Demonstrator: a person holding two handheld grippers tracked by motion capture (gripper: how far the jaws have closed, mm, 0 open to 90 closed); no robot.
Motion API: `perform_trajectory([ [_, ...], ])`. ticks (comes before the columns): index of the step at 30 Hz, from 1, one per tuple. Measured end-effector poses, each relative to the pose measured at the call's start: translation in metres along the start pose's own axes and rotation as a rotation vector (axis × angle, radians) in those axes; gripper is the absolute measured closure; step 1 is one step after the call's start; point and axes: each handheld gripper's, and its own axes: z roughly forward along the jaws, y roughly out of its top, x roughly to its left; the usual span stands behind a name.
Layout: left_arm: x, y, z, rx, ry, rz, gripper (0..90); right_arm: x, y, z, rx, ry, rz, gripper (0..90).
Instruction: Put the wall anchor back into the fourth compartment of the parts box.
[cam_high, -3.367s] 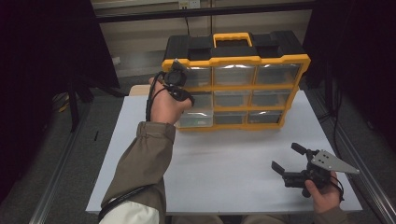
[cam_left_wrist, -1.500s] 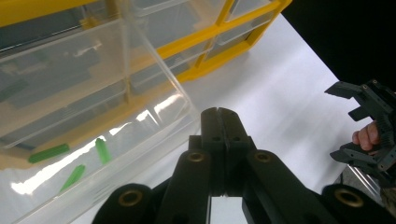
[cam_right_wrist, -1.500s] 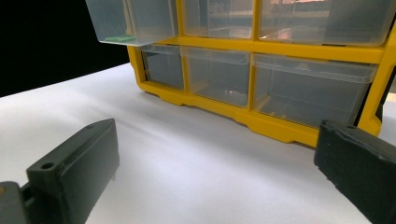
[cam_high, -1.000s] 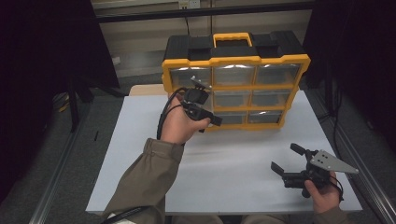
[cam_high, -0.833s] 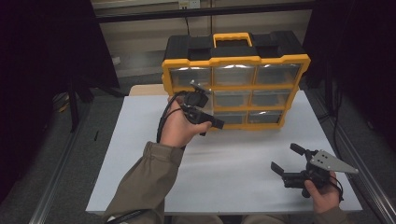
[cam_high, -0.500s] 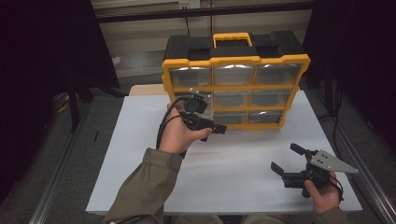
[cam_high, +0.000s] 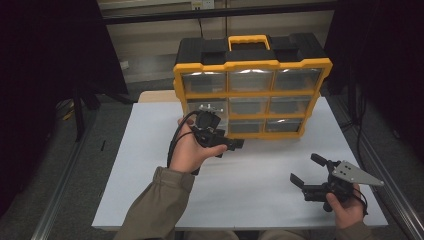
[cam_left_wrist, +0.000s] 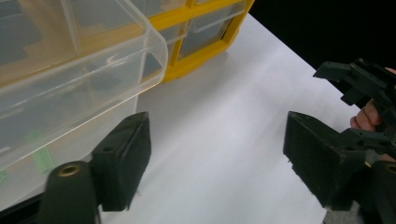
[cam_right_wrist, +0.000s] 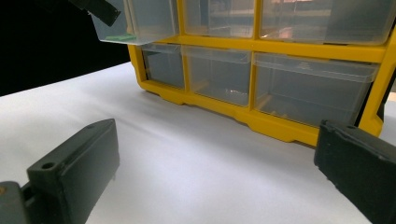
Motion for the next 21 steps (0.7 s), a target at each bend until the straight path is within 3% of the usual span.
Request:
perform_trajectory([
  [16, 0.006, -0.017, 0.0, -0.033, 0.02, 0.001, 17.2, 0.0, 0.0, 0.0, 0.001, -0.003, -0.001, 0.0],
  [21, 0.009, -0.021, -0.003, -0.065, 0.031, 0.001, 16.9, 0.0, 0.0, 0.0, 0.002, -0.003, -0.003, 0.0],
])
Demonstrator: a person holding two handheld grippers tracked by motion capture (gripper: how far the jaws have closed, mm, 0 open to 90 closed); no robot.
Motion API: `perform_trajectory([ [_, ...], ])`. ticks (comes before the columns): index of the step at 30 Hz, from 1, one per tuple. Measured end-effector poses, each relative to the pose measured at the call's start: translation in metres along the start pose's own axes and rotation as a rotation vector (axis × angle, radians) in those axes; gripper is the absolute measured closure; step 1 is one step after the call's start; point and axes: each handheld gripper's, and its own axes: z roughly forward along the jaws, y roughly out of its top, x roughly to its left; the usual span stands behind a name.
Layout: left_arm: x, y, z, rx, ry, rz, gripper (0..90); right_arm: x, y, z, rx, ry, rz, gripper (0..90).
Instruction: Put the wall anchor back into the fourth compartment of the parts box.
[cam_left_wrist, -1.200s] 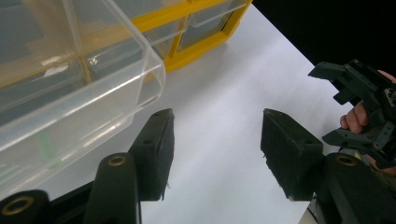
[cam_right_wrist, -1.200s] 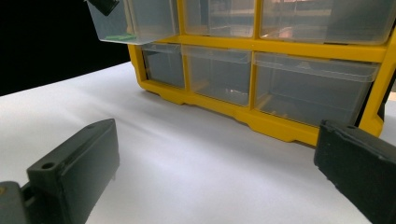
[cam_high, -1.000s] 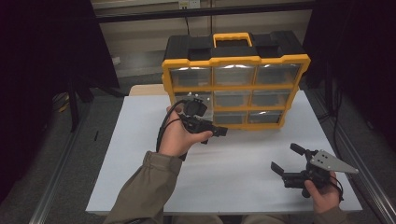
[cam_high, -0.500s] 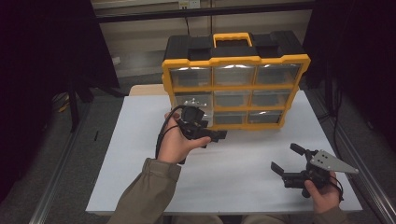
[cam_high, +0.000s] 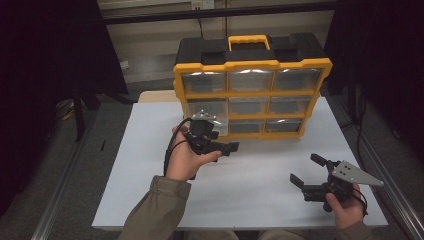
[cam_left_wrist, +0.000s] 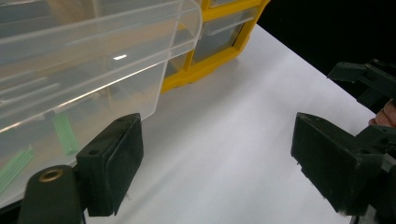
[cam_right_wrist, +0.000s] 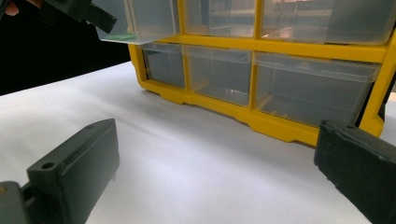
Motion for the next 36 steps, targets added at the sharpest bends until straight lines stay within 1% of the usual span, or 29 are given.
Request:
perform_trajectory([
  [1, 0.001, -0.001, -0.001, 0.005, -0.004, 0.001, 17.0, 0.0, 0.0, 0.0, 0.0, 0.002, 0.0, 0.0],
  [2, 0.002, -0.002, -0.001, 0.0, -0.004, -0.001, 17.1, 0.0, 0.0, 0.0, 0.001, 0.001, 0.001, 0.0],
  [6, 0.004, -0.006, -0.002, -0.005, 0.018, 0.006, 18.6, 0.0, 0.0, 0.0, 0.001, -0.001, -0.002, 0.1],
  [8, 0.005, -0.007, -0.003, -0.018, 0.026, -0.002, 20.0, 0.001, 0.0, 0.0, -0.002, -0.004, 0.002, 0.1],
  [9, 0.006, -0.007, -0.004, -0.017, 0.032, 0.007, 20.5, 0.0, 0.0, 0.0, -0.003, -0.003, -0.002, 0.1],
  [11, 0.006, -0.008, -0.005, -0.025, 0.048, 0.003, 22.3, 0.0, 0.0, 0.0, 0.0, -0.001, -0.002, 0.1],
  [12, 0.007, -0.008, -0.006, -0.029, 0.05, 0.01, 23.2, 0.0, 0.0, 0.0, -0.001, -0.001, -0.004, 0.1],
  [13, 0.008, -0.008, -0.006, -0.032, 0.052, 0.009, 25.2, 0.0, 0.0, 0.0, -0.003, -0.001, -0.006, 0.1],
  [14, 0.008, -0.009, -0.006, -0.045, 0.055, -0.003, 26.2, 0.0, 0.0, 0.0, -0.002, 0.0, -0.003, 0.1],
  [16, 0.009, -0.009, -0.009, -0.049, 0.077, 0.011, 28.8, 0.001, 0.0, 0.0, -0.003, -0.002, 0.001, 0.1],
  [17, 0.01, -0.009, -0.01, -0.045, 0.079, 0.018, 31.0, 0.001, 0.0, 0.0, -0.001, 0.001, -0.002, 0.1],
  [18, 0.01, -0.009, -0.01, -0.054, 0.083, 0.008, 34.4, 0.001, 0.0, 0.0, -0.001, 0.001, -0.002, 0.1],
  [19, 0.011, -0.009, -0.011, -0.051, 0.086, 0.014, 35.7, 0.001, 0.0, 0.0, -0.001, 0.001, -0.001, 0.1],
  [20, 0.012, -0.01, -0.012, -0.053, 0.087, 0.012, 38.9, 0.001, 0.0, 0.0, -0.001, 0.001, -0.001, 0.1],
  [22, 0.014, -0.01, -0.013, -0.064, 0.104, -0.001, 47.2, 0.001, 0.0, 0.0, -0.005, 0.003, 0.002, 0.1],
  [23, 0.014, -0.011, -0.012, -0.081, 0.114, -0.023, 51.3, 0.001, 0.0, 0.0, -0.002, 0.004, -0.002, 0.1],
  [24, 0.015, -0.011, -0.014, -0.075, 0.127, -0.003, 54.6, 0.001, 0.0, 0.0, -0.001, 0.008, -0.002, 0.1],
  [25, 0.016, -0.011, -0.014, -0.078, 0.135, -0.005, 57.1, 0.001, 0.0, 0.0, -0.001, 0.008, -0.002, 0.1],
  [26, 0.015, -0.011, -0.014, -0.087, 0.142, -0.019, 60.5, 0.001, 0.0, 0.0, -0.002, 0.0, 0.0, 0.1],
  [27, 0.015, -0.011, -0.014, -0.092, 0.149, -0.018, 62.4, 0.001, 0.0, -0.001, 0.0, 0.003, 0.0, 0.1],
  [29, 0.016, -0.012, -0.014, -0.094, 0.164, -0.002, 66.3, 0.001, 0.0, -0.001, 0.0, 0.001, 0.0, 0.1],
  [31, 0.018, -0.012, -0.014, -0.091, 0.176, -0.005, 70.8, 0.001, 0.0, -0.001, 0.0, 0.005, 0.0, 0.1],
  [32, 0.018, -0.012, -0.014, -0.098, 0.185, -0.018, 72.7, 0.001, 0.0, -0.001, 0.0, 0.002, 0.0, 0.1],
  [33, 0.019, -0.013, -0.014, -0.089, 0.201, -0.02, 75.6, 0.001, 0.0, -0.001, 0.0, 0.002, -0.002, 0.1],
  [34, 0.02, -0.012, -0.015, -0.081, 0.204, -0.018, 78.7, 0.001, 0.0, 0.0, 0.0, 0.002, -0.002, 0.1],
  [35, 0.019, -0.013, -0.014, -0.097, 0.204, -0.043, 80.3, 0.001, 0.0, -0.001, 0.0, 0.001, -0.002, 0.1],
  [36, 0.019, -0.013, -0.013, -0.094, 0.216, -0.047, 82.2, 0.001, 0.0, -0.001, 0.0, 0.002, -0.002, 0.1],
])
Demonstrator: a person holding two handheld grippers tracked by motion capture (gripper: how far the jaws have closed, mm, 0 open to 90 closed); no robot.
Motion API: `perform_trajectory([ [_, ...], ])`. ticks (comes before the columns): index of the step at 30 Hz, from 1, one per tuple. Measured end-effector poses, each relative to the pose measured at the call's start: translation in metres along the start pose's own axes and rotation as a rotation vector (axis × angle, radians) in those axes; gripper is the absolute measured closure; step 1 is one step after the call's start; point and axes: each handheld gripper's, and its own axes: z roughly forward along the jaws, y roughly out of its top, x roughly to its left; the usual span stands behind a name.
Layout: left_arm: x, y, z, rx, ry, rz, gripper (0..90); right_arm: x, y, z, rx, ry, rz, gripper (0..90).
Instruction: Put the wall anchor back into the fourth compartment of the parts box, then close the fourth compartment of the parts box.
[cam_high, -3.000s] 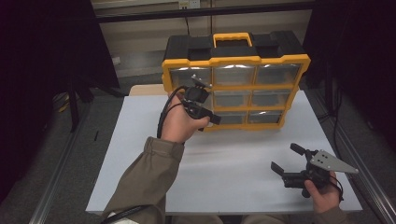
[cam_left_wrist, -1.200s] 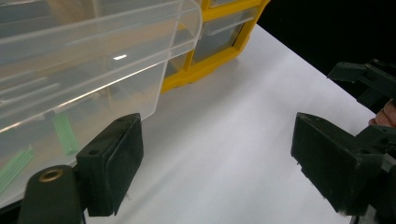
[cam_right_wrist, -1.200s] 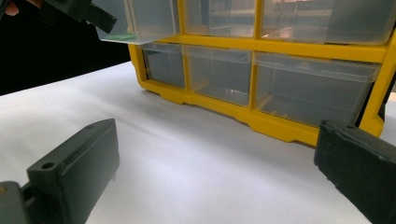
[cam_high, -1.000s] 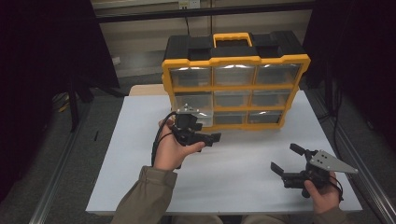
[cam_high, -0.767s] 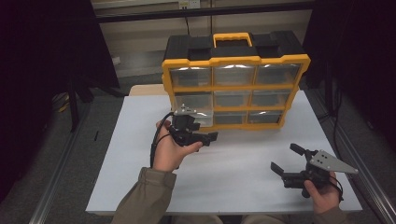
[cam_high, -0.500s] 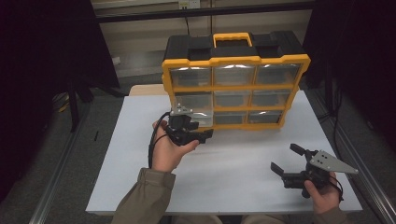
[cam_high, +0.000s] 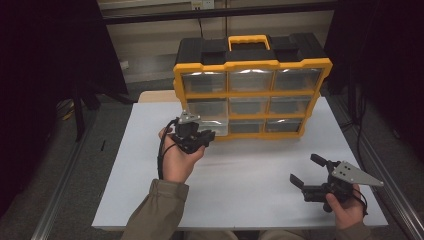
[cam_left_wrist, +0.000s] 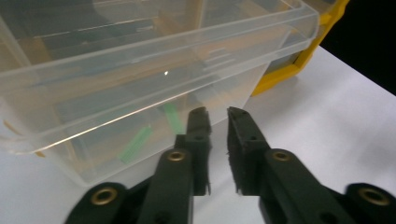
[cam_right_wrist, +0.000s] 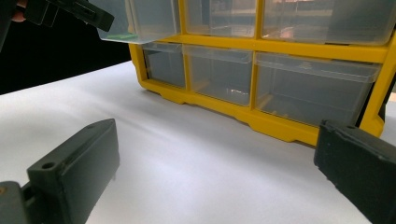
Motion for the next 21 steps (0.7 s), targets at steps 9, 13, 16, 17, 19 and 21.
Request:
perform_trajectory([
  [9, -0.001, 0.0004, 0.0017, -0.007, 0.015, -0.03, 88.4, 0.0, 0.0, -0.0005, 0.0, -0.005, 0.004, 0.1],
  [13, -0.0015, 0.0003, 0.002, -0.007, 0.026, -0.031, 89.7, 0.0004, -0.0002, -0.0003, 0.0, -0.003, 0.001, 0.1],
  [16, -0.0002, 0.001, 0.0015, 0.007, 0.022, -0.017, 90.0, 0.0002, -0.0001, -0.0007, 0.0, -0.002, 0.0, 0.1],
  [17, -0.0007, 0.0014, 0.0016, 0.009, 0.027, -0.017, 90.0, 0.0002, -0.0001, -0.0007, 0.0, -0.002, 0.0, 0.1],
  [19, -0.0017, 0.0019, 0.0018, 0.012, 0.033, -0.017, 90.0, 0.0001, -0.0001, -0.0006, 0.001, -0.002, 0.001, 0.1],
  [21, -0.0024, 0.0023, 0.0025, 0.006, 0.034, -0.027, 90.0, -0.0001, -0.0001, -0.0005, -0.001, 0.002, 0.002, 0.0],
])
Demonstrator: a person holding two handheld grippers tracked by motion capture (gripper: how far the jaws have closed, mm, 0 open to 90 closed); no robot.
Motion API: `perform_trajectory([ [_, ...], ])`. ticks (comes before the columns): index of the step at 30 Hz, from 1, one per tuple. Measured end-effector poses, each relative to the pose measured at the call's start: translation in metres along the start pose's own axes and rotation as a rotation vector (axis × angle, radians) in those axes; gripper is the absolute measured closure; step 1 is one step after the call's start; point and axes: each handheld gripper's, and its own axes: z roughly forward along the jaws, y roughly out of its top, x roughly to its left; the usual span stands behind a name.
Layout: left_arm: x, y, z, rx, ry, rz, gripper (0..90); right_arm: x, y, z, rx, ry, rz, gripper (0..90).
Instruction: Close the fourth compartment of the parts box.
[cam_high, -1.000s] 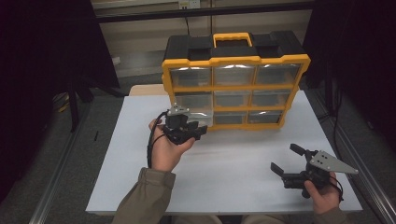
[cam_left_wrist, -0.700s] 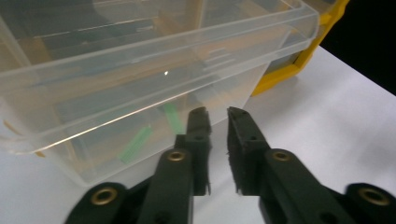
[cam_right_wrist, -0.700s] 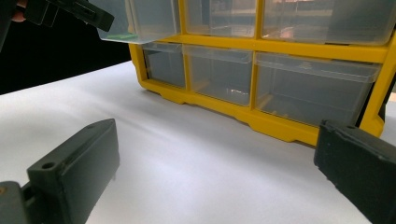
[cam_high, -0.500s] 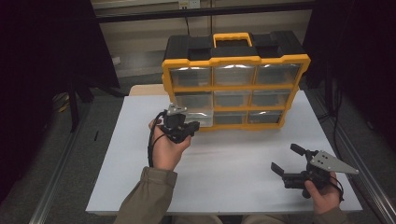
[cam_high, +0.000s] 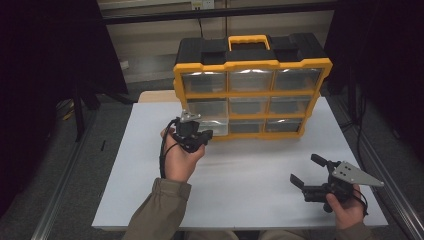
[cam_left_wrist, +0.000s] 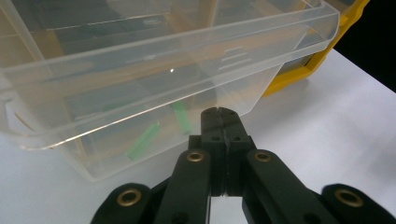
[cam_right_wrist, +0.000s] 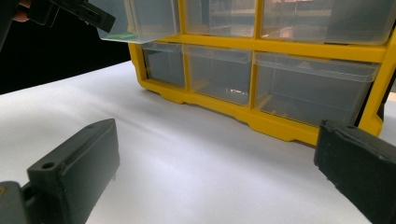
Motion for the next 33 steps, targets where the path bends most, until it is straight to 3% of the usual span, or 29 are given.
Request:
perform_trajectory([
  [33, -0.0009, 0.0027, 0.0012, 0.02, 0.006, -0.004, 90.0, -0.0015, 0.0002, 0.0003, -0.002, 0.0, -0.007, 0.0],
])
